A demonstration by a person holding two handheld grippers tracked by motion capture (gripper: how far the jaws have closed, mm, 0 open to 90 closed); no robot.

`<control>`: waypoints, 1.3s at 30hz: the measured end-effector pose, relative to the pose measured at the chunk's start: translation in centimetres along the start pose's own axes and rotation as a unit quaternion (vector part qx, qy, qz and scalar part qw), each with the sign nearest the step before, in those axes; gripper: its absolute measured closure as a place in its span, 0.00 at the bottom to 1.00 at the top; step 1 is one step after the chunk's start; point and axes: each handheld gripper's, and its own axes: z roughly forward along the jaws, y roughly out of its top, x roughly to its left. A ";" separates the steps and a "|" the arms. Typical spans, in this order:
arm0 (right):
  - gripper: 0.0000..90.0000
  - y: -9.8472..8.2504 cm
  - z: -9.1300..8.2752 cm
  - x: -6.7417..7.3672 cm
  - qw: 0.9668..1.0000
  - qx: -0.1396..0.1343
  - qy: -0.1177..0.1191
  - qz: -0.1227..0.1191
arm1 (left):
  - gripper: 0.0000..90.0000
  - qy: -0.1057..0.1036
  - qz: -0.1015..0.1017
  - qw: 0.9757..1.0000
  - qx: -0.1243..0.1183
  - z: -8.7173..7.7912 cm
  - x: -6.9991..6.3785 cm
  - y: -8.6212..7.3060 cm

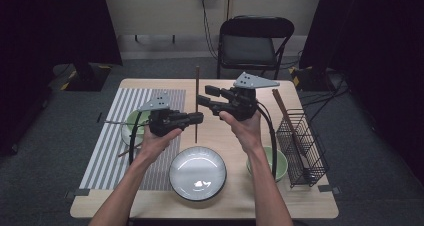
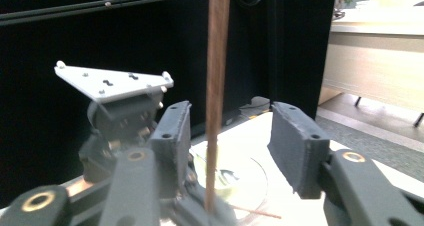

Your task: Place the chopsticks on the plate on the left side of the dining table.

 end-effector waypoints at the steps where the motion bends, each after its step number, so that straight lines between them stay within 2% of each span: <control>1: 0.55 -0.1 -0.2 0.0 1.000 0.002 -0.003 0.001 | 0.94 0.002 -0.001 1.000 -0.003 -0.2 0.1 0.1; 8: 0.53 -1.3 -1.5 -0.3 1.000 0.020 -0.015 -0.006 | 0.94 0.017 0.000 1.000 -0.012 -1.9 0.7 1.0; 15: 0.53 -3.6 -1.4 -0.4 0.999 0.044 -0.022 0.006 | 0.94 0.021 0.007 1.000 -0.022 -2.7 0.7 1.9; 22: 0.57 -5.6 -0.3 -0.1 0.998 0.064 -0.010 0.006 | 0.94 0.027 0.011 0.999 -0.017 -2.7 0.5 2.6; 25: 0.61 -6.2 0.4 0.1 0.998 0.067 0.007 0.002 | 0.94 0.024 0.011 1.000 -0.016 -2.5 0.3 2.8; 29: 0.61 -6.7 1.3 0.6 0.997 0.077 0.021 -0.005 | 0.94 0.019 0.011 1.000 -0.021 -2.3 0.2 2.9; 35: 0.64 -7.2 2.5 1.0 0.997 0.078 0.028 -0.007 | 0.94 0.016 0.009 1.000 -0.016 -1.6 -0.3 2.9; 39: 0.69 -7.3 3.1 0.9 0.997 0.071 0.035 -0.008 | 0.94 0.010 0.008 1.000 -0.015 -1.1 -0.5 2.9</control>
